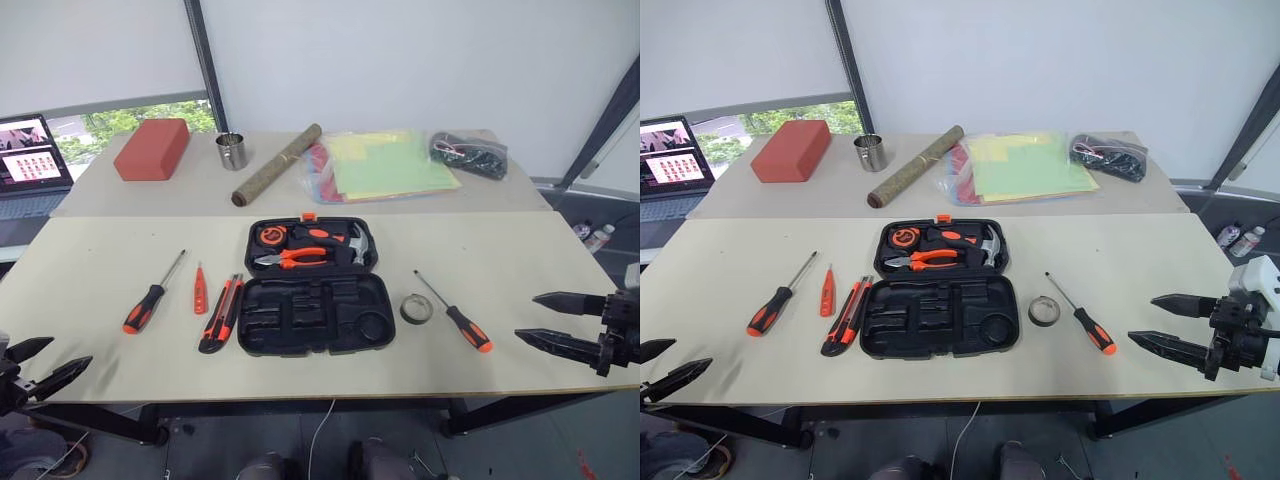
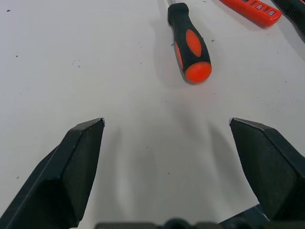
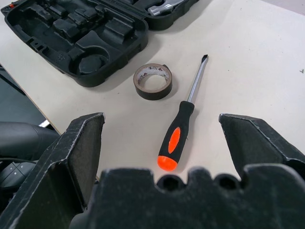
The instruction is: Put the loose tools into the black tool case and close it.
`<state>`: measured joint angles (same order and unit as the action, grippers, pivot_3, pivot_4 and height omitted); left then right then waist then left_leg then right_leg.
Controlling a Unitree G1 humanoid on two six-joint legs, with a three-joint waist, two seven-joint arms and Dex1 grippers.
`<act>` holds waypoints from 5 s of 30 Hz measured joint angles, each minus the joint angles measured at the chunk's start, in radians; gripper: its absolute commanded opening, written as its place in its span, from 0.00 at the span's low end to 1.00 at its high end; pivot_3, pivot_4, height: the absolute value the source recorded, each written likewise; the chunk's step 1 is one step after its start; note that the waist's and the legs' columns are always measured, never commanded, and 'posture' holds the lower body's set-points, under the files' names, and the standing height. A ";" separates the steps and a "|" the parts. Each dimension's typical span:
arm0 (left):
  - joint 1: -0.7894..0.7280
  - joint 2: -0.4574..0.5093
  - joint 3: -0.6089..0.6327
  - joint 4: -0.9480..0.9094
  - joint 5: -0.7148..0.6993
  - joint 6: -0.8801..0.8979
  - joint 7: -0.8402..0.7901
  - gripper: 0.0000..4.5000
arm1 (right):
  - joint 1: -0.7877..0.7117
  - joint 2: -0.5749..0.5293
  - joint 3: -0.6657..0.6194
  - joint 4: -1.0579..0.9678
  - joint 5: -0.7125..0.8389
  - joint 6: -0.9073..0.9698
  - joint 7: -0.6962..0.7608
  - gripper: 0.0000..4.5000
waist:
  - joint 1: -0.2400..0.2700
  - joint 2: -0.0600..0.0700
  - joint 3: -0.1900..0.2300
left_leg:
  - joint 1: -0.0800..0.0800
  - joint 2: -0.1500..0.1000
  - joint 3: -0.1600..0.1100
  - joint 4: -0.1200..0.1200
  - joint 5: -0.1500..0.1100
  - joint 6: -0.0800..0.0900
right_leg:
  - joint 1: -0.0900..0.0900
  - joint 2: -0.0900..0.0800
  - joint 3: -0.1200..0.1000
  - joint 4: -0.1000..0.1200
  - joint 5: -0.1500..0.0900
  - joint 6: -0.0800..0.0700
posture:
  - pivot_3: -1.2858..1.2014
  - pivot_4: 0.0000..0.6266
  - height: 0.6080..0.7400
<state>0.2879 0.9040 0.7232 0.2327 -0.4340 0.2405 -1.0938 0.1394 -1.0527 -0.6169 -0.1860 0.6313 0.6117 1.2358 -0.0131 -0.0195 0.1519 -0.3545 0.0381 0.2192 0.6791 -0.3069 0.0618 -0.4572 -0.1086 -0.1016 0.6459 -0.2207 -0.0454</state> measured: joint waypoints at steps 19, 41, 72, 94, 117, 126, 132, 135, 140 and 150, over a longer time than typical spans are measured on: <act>-0.598 0.075 -0.479 -0.204 0.017 0.595 0.220 1.00 | -0.325 0.021 0.257 -0.316 0.174 0.106 -0.187 1.00 | 0.007 -0.005 -0.002 | -0.004 -0.001 0.002 0.001 0.004 0.002 | 0.001 0.001 -0.010 0.000 0.003 0.002 | 0.52 0.24 0.97; -0.625 0.054 -0.492 -0.066 0.079 0.696 0.340 1.00 | -0.310 0.053 0.298 -0.344 0.165 0.105 -0.249 1.00 | 0.002 -0.007 -0.001 | -0.002 0.009 0.002 0.004 0.006 0.000 | 0.001 0.013 -0.008 0.003 -0.004 -0.007 | 0.52 0.24 0.97; -1.160 -0.095 -0.969 0.096 0.204 0.119 -0.415 0.21 | -0.285 0.046 0.343 -0.474 0.147 0.089 -0.305 1.00 | 0.023 -0.012 0.001 | -0.015 0.010 -0.002 0.025 0.005 0.001 | -0.002 0.016 -0.020 0.012 -0.004 -0.007 | 0.52 0.24 0.97; -1.393 -0.421 -1.115 0.658 0.520 -0.275 -0.368 0.21 | -0.238 0.126 0.357 -0.520 0.098 0.089 -0.476 1.00 | 0.021 -0.013 0.001 | -0.022 0.011 -0.013 0.033 0.004 0.004 | -0.001 0.016 -0.022 0.012 -0.004 -0.006 | 0.52 0.24 0.97; -1.415 -0.456 -1.062 0.649 0.529 -0.226 -0.356 0.01 | -0.245 0.150 0.358 -0.502 0.098 0.089 -0.493 1.00 | 0.022 -0.013 0.001 | -0.028 0.010 -0.020 0.037 0.004 0.005 | -0.001 0.017 -0.023 0.014 -0.005 -0.005 | 0.52 0.24 0.97; -1.392 -0.487 -1.102 0.656 0.607 -0.363 -0.274 0.01 | -0.234 0.171 0.357 -0.498 0.098 0.089 -0.514 1.00 | 0.028 -0.013 0.000 | -0.026 0.009 -0.024 0.039 0.004 0.006 | 0.003 0.016 -0.022 0.014 -0.005 -0.004 | 0.52 0.24 0.97; -1.368 -0.480 -1.079 0.631 0.594 -0.371 -0.279 0.01 | -0.115 0.181 0.287 -0.515 0.090 0.089 -0.538 1.00 | 0.028 -0.013 -0.002 | -0.024 0.009 -0.026 0.039 0.003 0.008 | 0.006 0.015 -0.022 0.014 -0.007 0.001 | 0.52 0.24 0.97; -1.346 -0.478 -1.024 0.615 0.516 -0.298 -0.335 0.16 | -0.035 0.201 0.228 -0.518 0.068 0.089 -0.566 1.00 | 0.025 -0.013 -0.002 | -0.028 0.009 -0.026 0.039 0.003 0.008 | 0.003 0.016 -0.022 0.015 -0.007 0.000 | 0.52 0.24 0.97; -1.303 -0.409 -0.885 0.381 0.256 -0.020 -0.462 0.53 | 0.136 0.270 0.132 -0.517 0.024 0.106 -0.632 1.00 | 0.018 -0.013 -0.001 | -0.032 0.010 -0.026 0.042 0.003 0.007 | -0.001 0.018 -0.021 0.017 -0.008 0.001 | 0.52 0.24 0.97; -1.163 -0.295 -0.899 -0.003 0.000 0.293 -0.516 0.99 | 0.123 0.342 0.240 -0.328 -0.157 0.032 -0.690 1.00 | 0.007 -0.009 -0.004 | -0.026 0.009 -0.026 0.042 0.003 0.008 | 0.004 0.017 -0.016 0.018 -0.011 0.007 | 0.52 0.24 0.97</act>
<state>-0.8754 0.6091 -0.1757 0.2296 -0.4339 0.5331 -1.6095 0.2627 -0.7106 -0.3764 -0.5144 0.4740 0.6440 0.5455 -0.0058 -0.0289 0.1481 -0.3805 0.0467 0.1931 0.7215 -0.3035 0.0697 -0.4527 -0.0913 -0.1174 0.6641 -0.2319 -0.0389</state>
